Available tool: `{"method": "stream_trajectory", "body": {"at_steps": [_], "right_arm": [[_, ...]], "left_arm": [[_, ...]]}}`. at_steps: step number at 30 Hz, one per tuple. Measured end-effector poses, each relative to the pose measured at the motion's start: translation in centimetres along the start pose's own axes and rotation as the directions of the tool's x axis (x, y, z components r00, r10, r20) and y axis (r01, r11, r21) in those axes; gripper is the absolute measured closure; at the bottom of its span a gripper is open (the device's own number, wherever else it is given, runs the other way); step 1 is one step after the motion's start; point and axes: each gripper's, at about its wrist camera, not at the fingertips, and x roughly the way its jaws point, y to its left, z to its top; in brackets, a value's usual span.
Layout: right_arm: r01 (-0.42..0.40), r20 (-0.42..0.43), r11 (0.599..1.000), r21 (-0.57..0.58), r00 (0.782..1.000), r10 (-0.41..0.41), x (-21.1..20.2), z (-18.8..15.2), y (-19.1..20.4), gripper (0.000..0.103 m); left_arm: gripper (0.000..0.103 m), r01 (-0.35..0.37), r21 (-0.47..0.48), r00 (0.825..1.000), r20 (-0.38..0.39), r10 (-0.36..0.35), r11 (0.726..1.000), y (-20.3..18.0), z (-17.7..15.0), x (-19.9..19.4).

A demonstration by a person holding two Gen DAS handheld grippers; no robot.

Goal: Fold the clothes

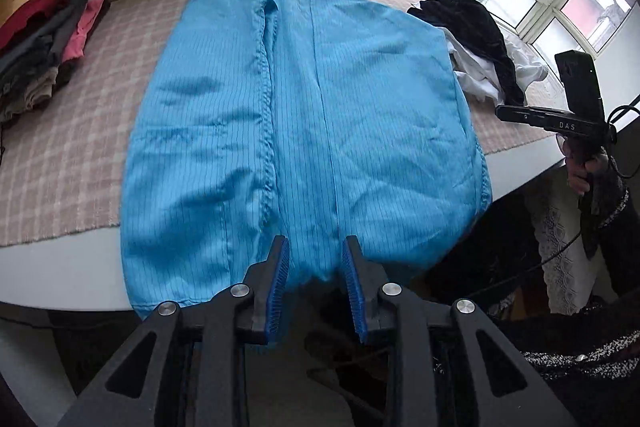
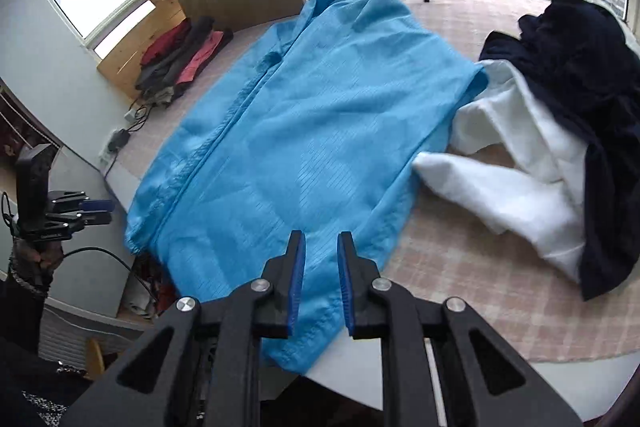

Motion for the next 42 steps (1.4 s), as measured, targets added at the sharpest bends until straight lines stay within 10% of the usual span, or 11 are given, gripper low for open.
{"method": "stream_trajectory", "body": {"at_steps": [7, 24, 27, 38, 42], "right_arm": [[0.117, -0.125, 0.988, 0.099, 0.987, -0.104, 4.8, -4.5, -0.1, 0.089], [0.000, -0.137, 0.986, 0.168, 0.990, 0.024, 6.6, -3.4, 2.3, 0.080], [-0.005, -0.102, 0.994, 0.109, 0.995, 0.016, 6.1, -3.0, 3.4, 0.101], [-0.116, -0.022, 0.971, 0.211, 0.992, 0.123, 0.3, -4.1, 1.3, 0.101], [-0.022, -0.076, 0.979, 0.205, 0.996, 0.038, 2.1, -4.4, 0.5, 0.100]], "left_arm": [[0.077, 0.009, -0.009, 1.000, -0.029, -0.009, 1.000, -1.5, -4.5, 1.6], [0.074, 0.019, 0.000, 1.000, 0.021, -0.019, 1.000, -3.2, -5.6, 2.4], [0.074, 0.016, -0.016, 1.000, 0.026, -0.016, 1.000, -2.7, -5.7, 2.6], [0.074, 0.064, 0.004, 0.998, 0.019, -0.064, 0.998, -4.9, -5.3, 3.9], [0.074, 0.085, 0.079, 0.996, 0.005, -0.085, 0.993, -8.1, -4.4, 5.5]]}}
